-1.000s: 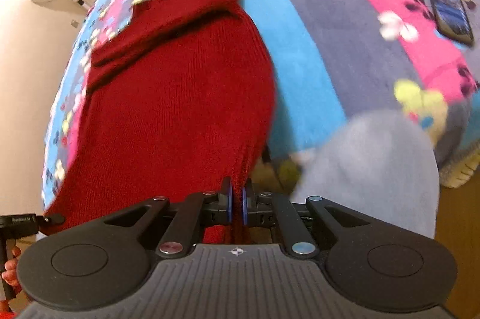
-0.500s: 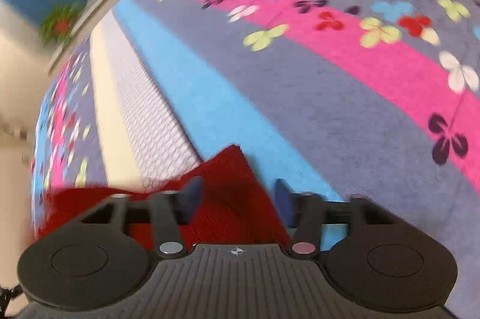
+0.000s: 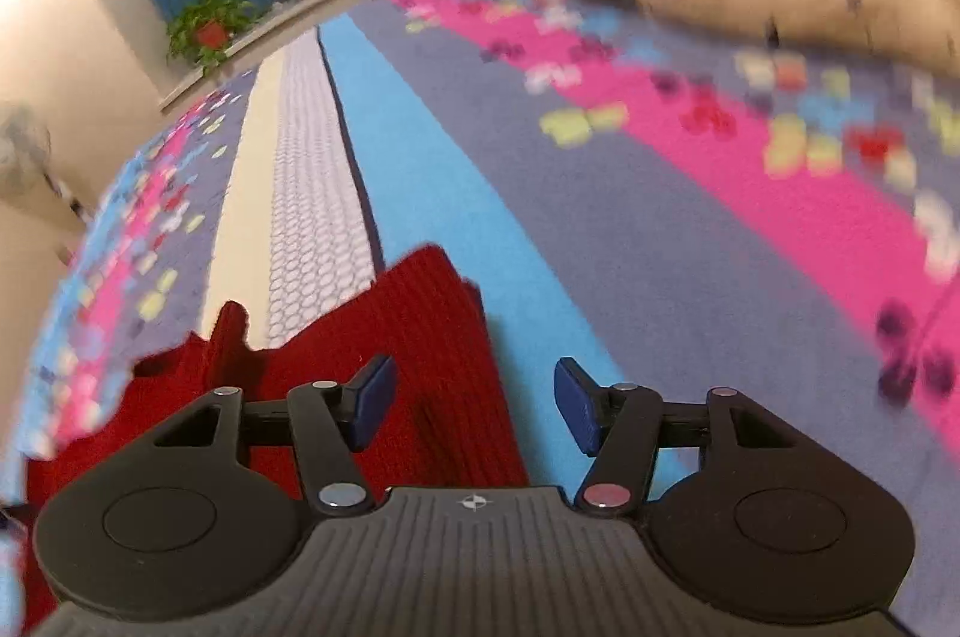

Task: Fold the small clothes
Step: 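Lift the hem with both grippers and fold it toward the collar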

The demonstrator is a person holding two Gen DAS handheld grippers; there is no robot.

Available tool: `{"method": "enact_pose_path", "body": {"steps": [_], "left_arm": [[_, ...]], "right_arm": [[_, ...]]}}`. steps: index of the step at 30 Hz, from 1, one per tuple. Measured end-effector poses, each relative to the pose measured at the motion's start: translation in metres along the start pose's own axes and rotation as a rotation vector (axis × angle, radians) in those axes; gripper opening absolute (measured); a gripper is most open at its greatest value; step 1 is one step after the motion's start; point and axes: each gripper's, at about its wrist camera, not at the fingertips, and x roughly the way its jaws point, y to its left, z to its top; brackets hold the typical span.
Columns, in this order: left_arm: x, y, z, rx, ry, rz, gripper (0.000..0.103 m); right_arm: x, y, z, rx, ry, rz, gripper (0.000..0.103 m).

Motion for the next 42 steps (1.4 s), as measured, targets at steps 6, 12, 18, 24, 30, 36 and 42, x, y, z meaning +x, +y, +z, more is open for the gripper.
{"method": "enact_pose_path", "body": {"steps": [6, 12, 18, 24, 30, 36, 42], "left_arm": [[0.02, -0.012, 0.002, 0.06, 0.001, 0.057, 0.092], [0.019, -0.018, 0.001, 0.067, -0.042, 0.101, 0.088], [0.025, -0.02, 0.001, 0.081, -0.037, 0.08, 0.087], [0.008, -0.012, 0.005, 0.015, -0.098, 0.089, 0.013], [-0.006, 0.036, 0.017, -0.127, -0.133, 0.019, 0.013], [0.036, 0.023, 0.003, -0.104, -0.091, 0.091, 0.015], [0.008, 0.041, -0.001, -0.144, -0.128, 0.064, 0.076]], "right_arm": [[0.008, 0.038, -0.013, -0.279, -0.109, -0.111, 0.056], [0.035, 0.062, -0.022, -0.492, -0.048, -0.137, 0.039], [0.048, 0.071, -0.031, -0.641, -0.062, -0.144, 0.037], [0.041, 0.063, -0.021, -0.518, -0.058, -0.078, 0.01], [-0.018, 0.01, 0.025, -0.163, -0.164, 0.017, 0.009], [0.05, -0.018, 0.011, -0.027, 0.027, -0.03, 0.009], [0.03, -0.025, 0.009, 0.068, -0.017, -0.023, 0.037]]}}
